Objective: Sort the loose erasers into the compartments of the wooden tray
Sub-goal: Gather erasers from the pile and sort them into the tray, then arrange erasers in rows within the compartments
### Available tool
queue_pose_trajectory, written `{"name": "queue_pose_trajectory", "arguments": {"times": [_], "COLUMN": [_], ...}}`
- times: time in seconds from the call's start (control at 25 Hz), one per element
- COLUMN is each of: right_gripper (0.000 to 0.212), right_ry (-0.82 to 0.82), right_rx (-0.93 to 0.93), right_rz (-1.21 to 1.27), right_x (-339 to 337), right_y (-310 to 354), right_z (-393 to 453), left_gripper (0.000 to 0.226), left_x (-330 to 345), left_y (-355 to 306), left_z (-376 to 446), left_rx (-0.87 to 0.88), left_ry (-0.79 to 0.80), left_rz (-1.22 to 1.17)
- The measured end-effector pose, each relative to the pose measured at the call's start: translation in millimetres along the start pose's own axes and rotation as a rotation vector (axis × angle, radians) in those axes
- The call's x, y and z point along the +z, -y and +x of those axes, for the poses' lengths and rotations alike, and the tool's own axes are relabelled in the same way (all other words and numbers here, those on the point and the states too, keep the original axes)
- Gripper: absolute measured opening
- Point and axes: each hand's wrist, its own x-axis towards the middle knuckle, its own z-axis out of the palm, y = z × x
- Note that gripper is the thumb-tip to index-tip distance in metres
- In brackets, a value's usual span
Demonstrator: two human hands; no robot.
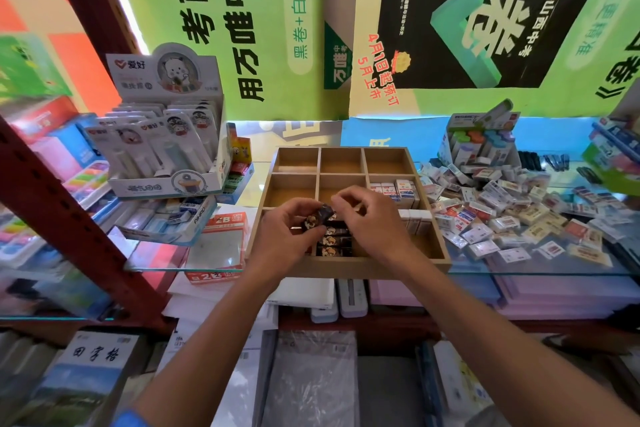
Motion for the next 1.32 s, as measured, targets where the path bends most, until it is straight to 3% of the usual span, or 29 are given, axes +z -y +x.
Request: {"name": "queue_pose_trajectory", "arguments": {"times": [0.08,0.16,0.28,0.36,0.44,0.52,0.64,0.96,1.08,1.2,1.32], "right_gripper": [0.020,0.021,0.024,0.025,0.028,0.030,0.023,0.022,0.021,0.010,0.004], "right_ry": [0.112,0.194,0.168,0.181,0.186,0.129,0.051,0.062,-0.021,-0.210,-0.387], "right_rx": [0.080,0.042,0.094,0.075,-0.073,-0.166,-0.204,-0.144,-0.224,-0.206,-0.081], "right_rz": [0.265,0.228,0.176,-0.039,-0.438,-0.601,-0.594,-0.572,-0.500,-0.305,-0.211], "right_x": [-5,-7,-11,-14,-13,-8,-1,-6,-14,-42,-84], "right_y": [9,10,2,-2,-4,-5,-5,-9,-11,-41,-88], "right_z": [-7,-10,-8,-6,-5,-6,-7,-10,-21,-51,-91], "left_gripper": [0.033,0.031,0.029,0.024,0.023,0.023,0.021,0.018,0.022,0.023,0.018], "left_x": [3,3,3,7,11,15,16,29,35,59,119], "left_y": [0,0,2,1,-2,-2,-1,-1,-9,-18,-32], "left_z": [-1,-1,0,0,1,2,5,10,4,-13,-21], "left_rx": [0.039,0.059,0.040,0.032,0.018,0.008,0.008,0.007,0.017,0.216,0.564], "left_ry": [-0.030,-0.041,-0.070,-0.138,-0.172,-0.147,-0.111,-0.144,-0.189,-0.287,-0.164], "left_rz": [0.021,0.025,0.037,0.115,0.204,0.294,0.382,0.503,0.524,0.635,0.730]}}
